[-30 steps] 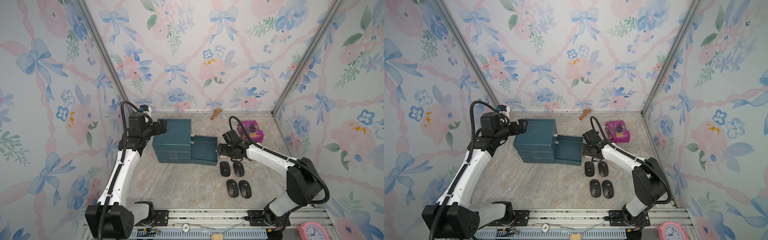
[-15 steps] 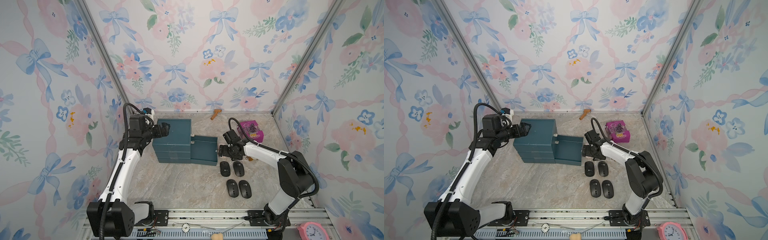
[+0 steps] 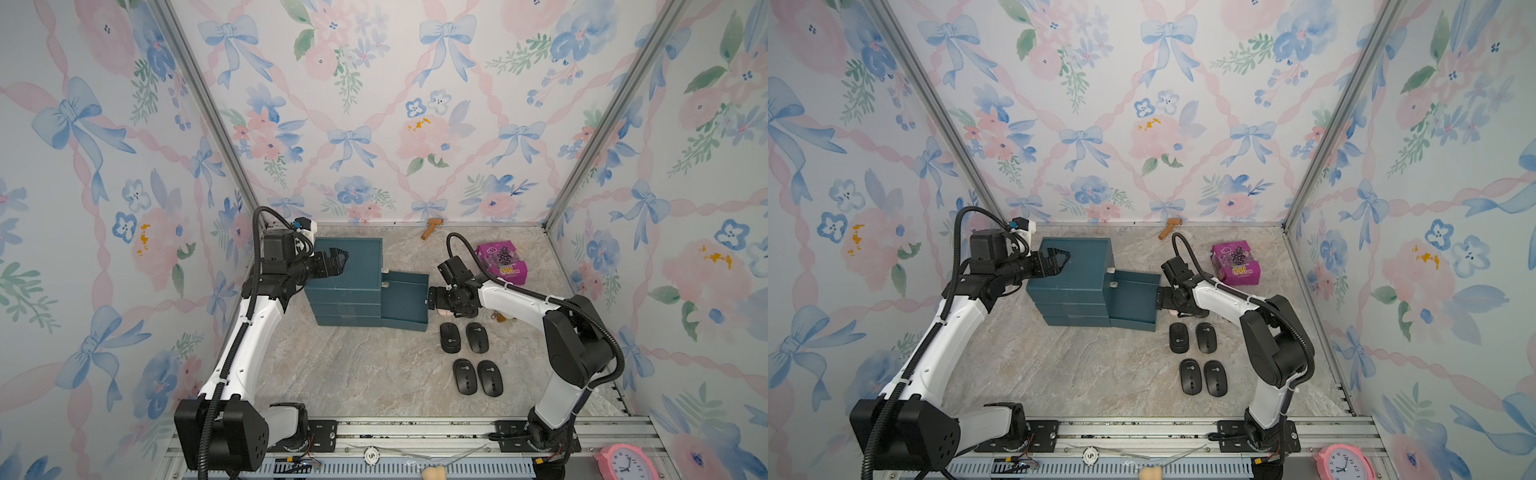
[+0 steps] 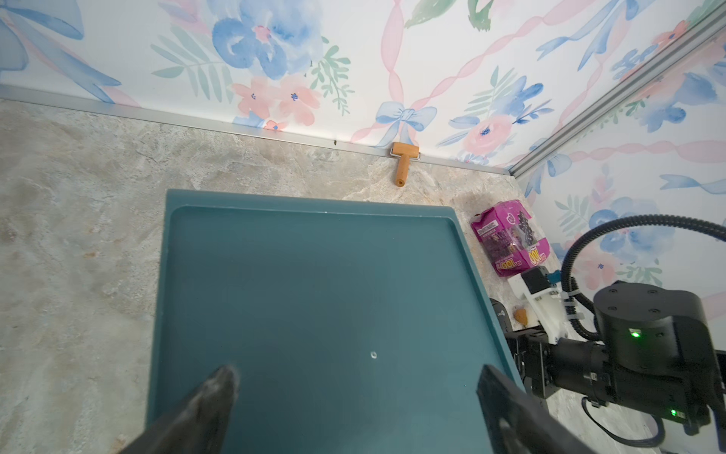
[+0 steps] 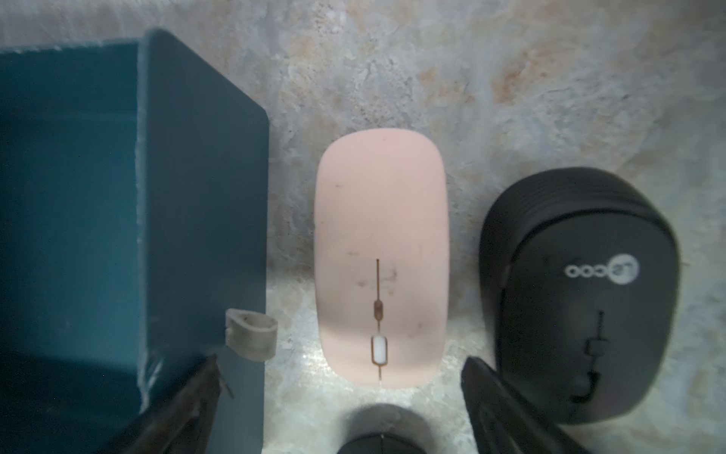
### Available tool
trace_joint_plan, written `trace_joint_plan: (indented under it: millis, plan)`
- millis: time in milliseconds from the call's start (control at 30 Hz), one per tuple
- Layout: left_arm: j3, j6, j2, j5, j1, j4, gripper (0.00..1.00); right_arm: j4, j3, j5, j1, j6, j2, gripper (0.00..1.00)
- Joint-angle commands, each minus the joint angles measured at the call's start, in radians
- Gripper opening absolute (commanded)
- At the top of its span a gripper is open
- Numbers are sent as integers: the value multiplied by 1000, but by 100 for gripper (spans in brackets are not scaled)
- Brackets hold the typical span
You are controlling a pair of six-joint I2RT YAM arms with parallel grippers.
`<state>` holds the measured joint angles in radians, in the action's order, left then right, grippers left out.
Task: Take the mice out of the drawer
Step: Close the drawer of the storage box.
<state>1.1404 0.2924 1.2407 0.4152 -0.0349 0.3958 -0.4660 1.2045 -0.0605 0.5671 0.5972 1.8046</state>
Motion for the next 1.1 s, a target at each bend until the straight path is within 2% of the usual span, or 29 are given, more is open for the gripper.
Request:
trace_joint_plan:
  millis: [0, 733, 1067]
  plan:
    - [-19, -11, 9, 25, -12, 6, 98, 17, 53, 30, 31, -2, 40, 96]
    - [-60, -23, -6, 61, -57, 6, 98, -13, 361, 117, 163, -8, 269, 99]
    - [-66, -22, -7, 68, -67, 6, 98, -6, 403, 135, 185, 10, 310, 99]
